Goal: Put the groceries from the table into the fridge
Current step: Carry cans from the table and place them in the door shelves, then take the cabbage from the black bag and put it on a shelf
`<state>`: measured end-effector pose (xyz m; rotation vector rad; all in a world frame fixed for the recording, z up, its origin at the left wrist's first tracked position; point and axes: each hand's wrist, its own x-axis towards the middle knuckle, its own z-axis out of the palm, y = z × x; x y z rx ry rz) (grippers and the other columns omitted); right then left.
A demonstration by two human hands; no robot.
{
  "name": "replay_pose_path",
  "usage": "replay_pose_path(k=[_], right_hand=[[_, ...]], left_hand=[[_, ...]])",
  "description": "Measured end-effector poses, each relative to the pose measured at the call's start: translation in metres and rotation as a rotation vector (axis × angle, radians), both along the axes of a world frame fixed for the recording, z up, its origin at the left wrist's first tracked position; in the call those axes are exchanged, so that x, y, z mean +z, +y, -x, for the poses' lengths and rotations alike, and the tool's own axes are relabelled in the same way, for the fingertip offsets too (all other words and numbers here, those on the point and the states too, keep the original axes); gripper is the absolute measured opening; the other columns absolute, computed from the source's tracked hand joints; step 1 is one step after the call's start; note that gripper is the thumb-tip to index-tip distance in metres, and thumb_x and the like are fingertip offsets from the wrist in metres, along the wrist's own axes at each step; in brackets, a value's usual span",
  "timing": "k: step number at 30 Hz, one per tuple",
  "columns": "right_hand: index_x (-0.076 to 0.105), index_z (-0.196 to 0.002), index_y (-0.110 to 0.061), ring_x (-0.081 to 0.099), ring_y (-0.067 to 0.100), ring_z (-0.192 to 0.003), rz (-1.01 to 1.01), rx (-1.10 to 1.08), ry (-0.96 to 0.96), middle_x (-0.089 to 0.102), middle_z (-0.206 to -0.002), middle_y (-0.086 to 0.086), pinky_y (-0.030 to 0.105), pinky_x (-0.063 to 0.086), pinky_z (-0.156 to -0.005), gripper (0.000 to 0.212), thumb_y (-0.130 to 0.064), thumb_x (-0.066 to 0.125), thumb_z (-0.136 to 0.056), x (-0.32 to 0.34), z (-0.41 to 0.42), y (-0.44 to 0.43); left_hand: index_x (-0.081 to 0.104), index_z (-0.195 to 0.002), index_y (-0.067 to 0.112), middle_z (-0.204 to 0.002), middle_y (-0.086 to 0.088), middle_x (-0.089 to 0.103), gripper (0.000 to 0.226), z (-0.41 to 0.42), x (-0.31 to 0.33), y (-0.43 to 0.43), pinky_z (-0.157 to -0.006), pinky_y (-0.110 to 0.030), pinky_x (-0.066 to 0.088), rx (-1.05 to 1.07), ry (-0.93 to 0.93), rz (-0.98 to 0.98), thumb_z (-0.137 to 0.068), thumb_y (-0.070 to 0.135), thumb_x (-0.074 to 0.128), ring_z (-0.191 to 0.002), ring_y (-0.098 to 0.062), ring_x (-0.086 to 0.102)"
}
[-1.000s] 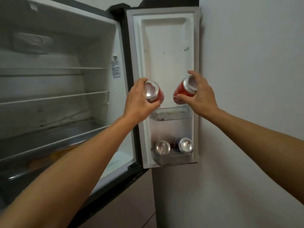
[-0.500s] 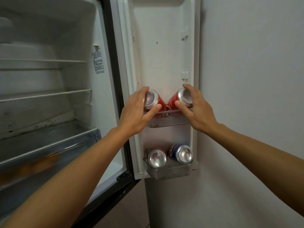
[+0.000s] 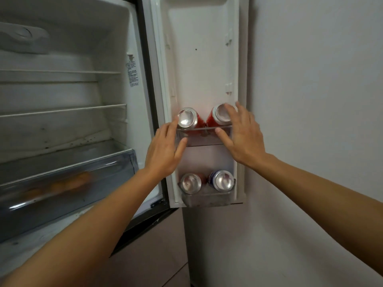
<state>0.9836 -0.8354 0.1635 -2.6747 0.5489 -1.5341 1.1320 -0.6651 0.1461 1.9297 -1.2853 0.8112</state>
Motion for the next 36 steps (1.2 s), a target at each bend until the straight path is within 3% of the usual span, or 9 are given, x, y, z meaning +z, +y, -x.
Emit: replay_pose_path(k=[5,8,12,17,21,27,36], right_hand=[[0.051,-0.131,-0.019,0.043,0.029,-0.128,0.244,0.146,-0.012,0.046,-0.14,0.01,0.045,0.036,-0.1,0.052,-0.037,0.053,-0.082,-0.021,0.02,0.022],[0.058,-0.123,-0.017,0.054,0.024,-0.113,0.263,0.332,0.077,0.059,-0.124,0.006,0.041,0.043,-0.091,0.045,-0.037,0.049,-0.083,-0.046,0.034,0.046],[0.062,-0.115,-0.017,0.061,0.021,-0.093,0.182,0.59,0.242,0.066,-0.104,0.003,0.035,0.048,-0.076,0.033,-0.031,0.059,-0.085,-0.094,0.05,0.085],[0.061,-0.118,-0.021,0.061,0.016,-0.095,0.164,0.834,0.437,0.067,-0.107,-0.003,0.032,0.047,-0.083,0.03,-0.034,0.056,-0.092,-0.137,0.069,0.171],[0.061,-0.119,-0.02,0.062,0.021,-0.101,0.18,1.047,0.515,0.066,-0.113,0.0,0.036,0.047,-0.085,0.031,-0.034,0.055,-0.093,-0.158,0.109,0.272],[0.066,-0.105,-0.022,0.062,0.021,-0.087,0.233,1.324,0.521,0.068,-0.099,-0.002,0.029,0.043,-0.07,0.021,-0.033,0.057,-0.089,-0.176,0.212,0.411],[0.064,-0.116,-0.025,0.062,0.02,-0.099,0.311,1.701,0.63,0.067,-0.108,-0.005,0.03,0.045,-0.082,0.031,-0.039,0.057,-0.089,-0.221,0.45,0.602]], left_hand=[[0.036,-0.142,0.018,-0.131,-0.006,0.049,0.051,0.04,-0.034,0.048,-0.087,-0.04,0.049,0.255,0.111,-0.07,-0.095,0.03,0.051,-0.114,-0.022,0.052],[0.045,-0.135,0.019,-0.126,-0.003,0.056,0.041,0.078,-0.066,0.083,-0.084,-0.037,0.05,0.417,0.197,-0.127,-0.095,0.031,0.051,-0.108,-0.02,0.057],[0.057,-0.121,0.019,-0.11,0.0,0.062,0.031,0.141,-0.116,0.142,-0.078,-0.037,0.052,0.562,0.288,-0.207,-0.093,0.031,0.054,-0.095,-0.02,0.061],[0.061,-0.111,0.017,-0.104,-0.002,0.066,0.027,0.235,-0.155,0.245,-0.072,-0.034,0.048,0.835,0.409,-0.317,-0.091,0.033,0.053,-0.094,-0.024,0.061],[0.058,-0.088,0.017,-0.09,-0.002,0.065,0.015,0.33,-0.176,0.335,-0.06,-0.033,0.041,1.052,0.503,-0.302,-0.088,0.031,0.053,-0.086,-0.026,0.061],[0.06,-0.111,0.023,-0.102,0.004,0.065,0.026,0.495,-0.205,0.437,-0.076,-0.033,0.046,1.319,0.623,-0.223,-0.092,0.038,0.051,-0.094,-0.018,0.059],[0.061,-0.113,0.022,-0.108,0.005,0.065,0.027,0.81,-0.229,0.558,-0.081,-0.027,0.052,1.663,0.827,-0.206,-0.093,0.037,0.053,-0.09,-0.01,0.061]])
